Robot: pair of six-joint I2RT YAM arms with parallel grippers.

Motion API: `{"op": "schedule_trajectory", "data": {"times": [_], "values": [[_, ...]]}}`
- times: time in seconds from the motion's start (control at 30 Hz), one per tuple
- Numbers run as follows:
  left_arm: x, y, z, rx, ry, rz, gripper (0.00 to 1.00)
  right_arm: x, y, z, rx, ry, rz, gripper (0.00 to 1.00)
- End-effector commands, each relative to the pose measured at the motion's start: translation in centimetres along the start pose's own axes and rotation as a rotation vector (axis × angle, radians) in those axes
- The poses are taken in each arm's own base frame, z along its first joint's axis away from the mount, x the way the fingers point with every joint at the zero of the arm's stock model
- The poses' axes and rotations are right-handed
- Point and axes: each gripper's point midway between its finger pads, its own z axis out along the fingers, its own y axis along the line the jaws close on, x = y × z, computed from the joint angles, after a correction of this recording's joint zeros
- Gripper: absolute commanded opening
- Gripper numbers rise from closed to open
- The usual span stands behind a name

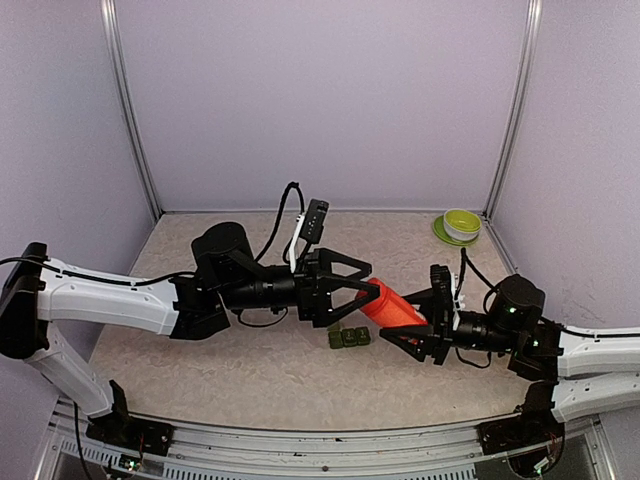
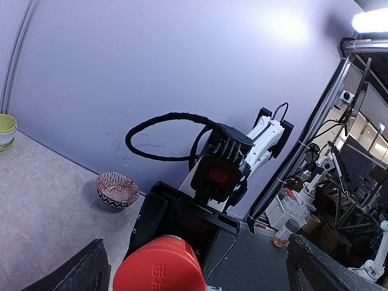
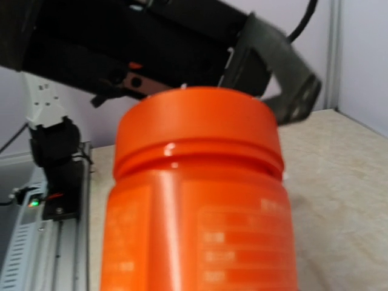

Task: Sort the pills into containers
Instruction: Unscrew the lid of the pill bottle from the pill bottle.

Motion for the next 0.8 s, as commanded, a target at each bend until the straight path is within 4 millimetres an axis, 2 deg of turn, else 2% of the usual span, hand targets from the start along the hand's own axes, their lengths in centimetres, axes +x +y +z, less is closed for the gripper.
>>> {"op": "schedule_trajectory", "data": {"times": [0.0, 0.33, 0.5, 0.77], "values": [[-0.9, -1.9, 0.3, 0.104, -0.019, 0.077, 0.99, -2.6, 1.1, 0.5, -0.079, -0.084, 0.037, 0.17], [0.7, -1.6, 0.8, 0.110, 0.009, 0.102, 0.98, -2.8, 2.2, 1.7, -0.179, -0.090, 0.096, 0.17], [0.8, -1.6, 0.7, 0.109, 0.010, 0.120, 0.95, -2.7, 1.6, 1.9, -0.146, -0.096, 0.114, 0.17], [1.1, -1.4, 0.4, 0.086, 0.014, 0.138, 0.88, -2.0, -1.1, 1.8, 0.019, -0.079, 0.139, 0.18]]}}
